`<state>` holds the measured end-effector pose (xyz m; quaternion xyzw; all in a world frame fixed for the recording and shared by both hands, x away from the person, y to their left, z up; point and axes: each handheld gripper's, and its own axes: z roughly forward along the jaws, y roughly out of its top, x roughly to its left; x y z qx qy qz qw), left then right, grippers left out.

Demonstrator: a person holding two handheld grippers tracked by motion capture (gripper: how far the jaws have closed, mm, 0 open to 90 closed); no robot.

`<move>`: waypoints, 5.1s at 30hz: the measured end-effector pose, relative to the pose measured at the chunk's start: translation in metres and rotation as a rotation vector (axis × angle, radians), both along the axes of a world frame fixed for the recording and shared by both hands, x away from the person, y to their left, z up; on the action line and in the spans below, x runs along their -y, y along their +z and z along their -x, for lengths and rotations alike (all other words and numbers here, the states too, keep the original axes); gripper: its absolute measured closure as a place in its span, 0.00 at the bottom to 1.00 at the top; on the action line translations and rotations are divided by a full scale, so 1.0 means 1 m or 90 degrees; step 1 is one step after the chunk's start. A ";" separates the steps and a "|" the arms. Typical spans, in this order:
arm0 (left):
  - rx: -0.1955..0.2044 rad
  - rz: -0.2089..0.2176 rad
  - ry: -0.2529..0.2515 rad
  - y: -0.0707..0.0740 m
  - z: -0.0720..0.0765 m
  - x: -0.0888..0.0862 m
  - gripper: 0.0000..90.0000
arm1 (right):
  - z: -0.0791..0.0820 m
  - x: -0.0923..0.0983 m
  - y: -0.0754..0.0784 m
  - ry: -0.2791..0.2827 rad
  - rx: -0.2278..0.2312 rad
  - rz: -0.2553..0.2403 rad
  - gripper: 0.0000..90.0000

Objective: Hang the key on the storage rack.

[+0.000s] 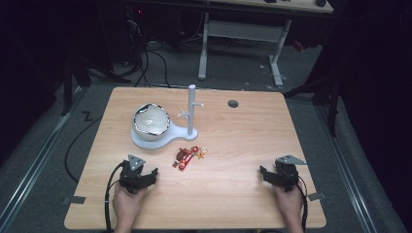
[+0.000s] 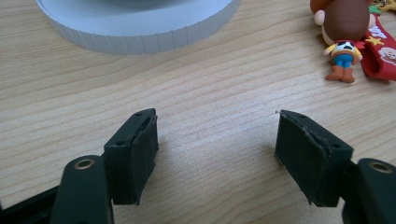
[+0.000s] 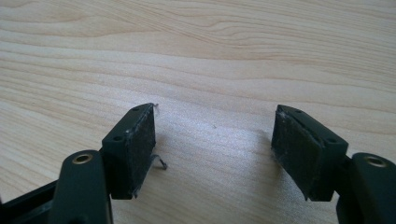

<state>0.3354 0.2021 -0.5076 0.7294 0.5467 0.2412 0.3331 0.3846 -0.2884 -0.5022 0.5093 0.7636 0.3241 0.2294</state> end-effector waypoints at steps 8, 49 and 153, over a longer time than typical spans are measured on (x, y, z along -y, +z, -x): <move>0.000 0.001 0.000 0.000 0.000 0.000 0.33 | 0.000 0.000 0.000 0.000 0.000 0.000 0.34; 0.017 0.035 -0.080 0.014 0.003 0.021 0.40 | 0.000 0.000 0.000 -0.001 0.000 0.000 0.34; -0.006 0.053 -0.161 0.007 -0.068 0.074 0.74 | 0.000 0.000 0.000 -0.003 0.000 0.000 0.34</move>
